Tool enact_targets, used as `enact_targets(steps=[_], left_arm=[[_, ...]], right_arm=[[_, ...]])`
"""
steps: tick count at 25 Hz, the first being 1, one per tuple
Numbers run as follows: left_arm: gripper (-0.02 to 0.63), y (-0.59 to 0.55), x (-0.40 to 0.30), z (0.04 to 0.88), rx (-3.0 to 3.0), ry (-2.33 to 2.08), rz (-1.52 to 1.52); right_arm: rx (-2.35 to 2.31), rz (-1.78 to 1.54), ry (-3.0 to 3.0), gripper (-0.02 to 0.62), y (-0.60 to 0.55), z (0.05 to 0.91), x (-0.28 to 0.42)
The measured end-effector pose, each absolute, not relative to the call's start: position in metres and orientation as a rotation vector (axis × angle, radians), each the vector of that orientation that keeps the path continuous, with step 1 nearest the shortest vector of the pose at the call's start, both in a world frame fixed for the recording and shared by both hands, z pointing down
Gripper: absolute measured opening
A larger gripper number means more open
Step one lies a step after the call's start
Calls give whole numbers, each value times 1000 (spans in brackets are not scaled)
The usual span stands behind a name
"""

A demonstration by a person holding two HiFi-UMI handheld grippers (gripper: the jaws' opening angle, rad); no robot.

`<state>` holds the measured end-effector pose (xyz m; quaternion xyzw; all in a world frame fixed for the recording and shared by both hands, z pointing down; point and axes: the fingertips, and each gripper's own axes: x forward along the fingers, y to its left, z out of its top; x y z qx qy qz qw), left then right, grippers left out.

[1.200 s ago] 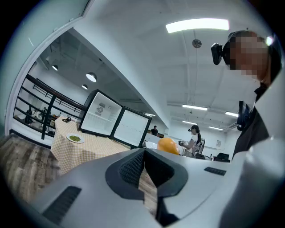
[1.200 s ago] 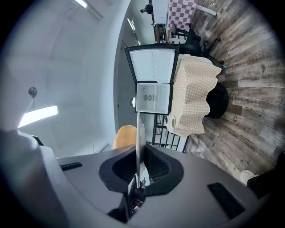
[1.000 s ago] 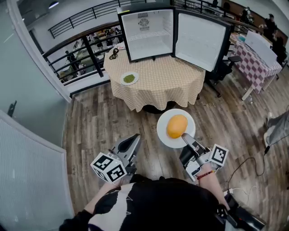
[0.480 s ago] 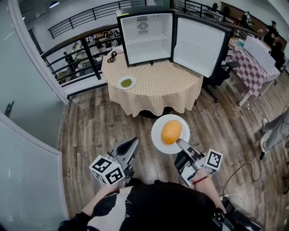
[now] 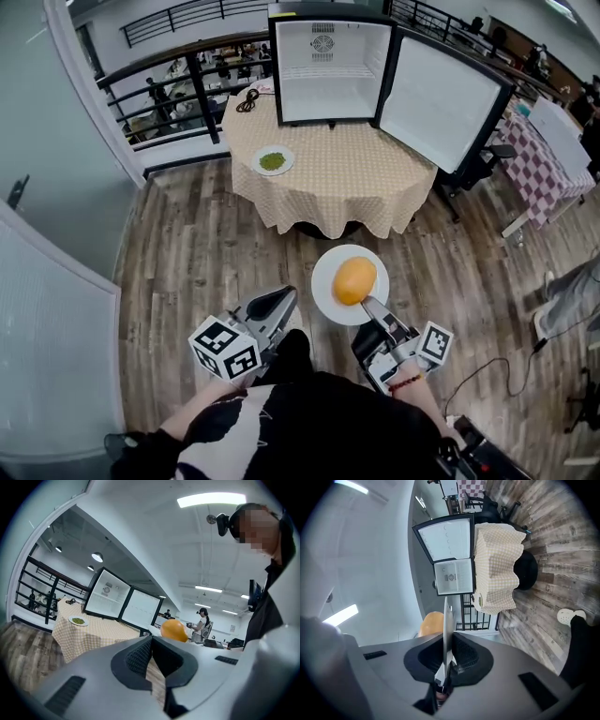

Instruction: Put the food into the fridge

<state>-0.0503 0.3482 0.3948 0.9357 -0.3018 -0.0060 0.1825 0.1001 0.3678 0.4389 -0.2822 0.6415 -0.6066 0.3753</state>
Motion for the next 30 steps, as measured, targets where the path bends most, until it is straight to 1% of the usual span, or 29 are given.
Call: enact_targets(steps=[8,15,22,30], left_arm=[[12,297,-33,413,2606,-806,-28],[12,226,-20,418,2615,-769,-15],[12,133,-23,403,2621,-768,-25],[12,35,-31,381,2653,-760,-54]], right_arm=[[-760,-1585,1667,29,321,449,105],[-775,-1566,1632,29,256,452,118],[-797,-1559,1618,29,156,446,125],[-794,-1553,1613,28,61,430,114]])
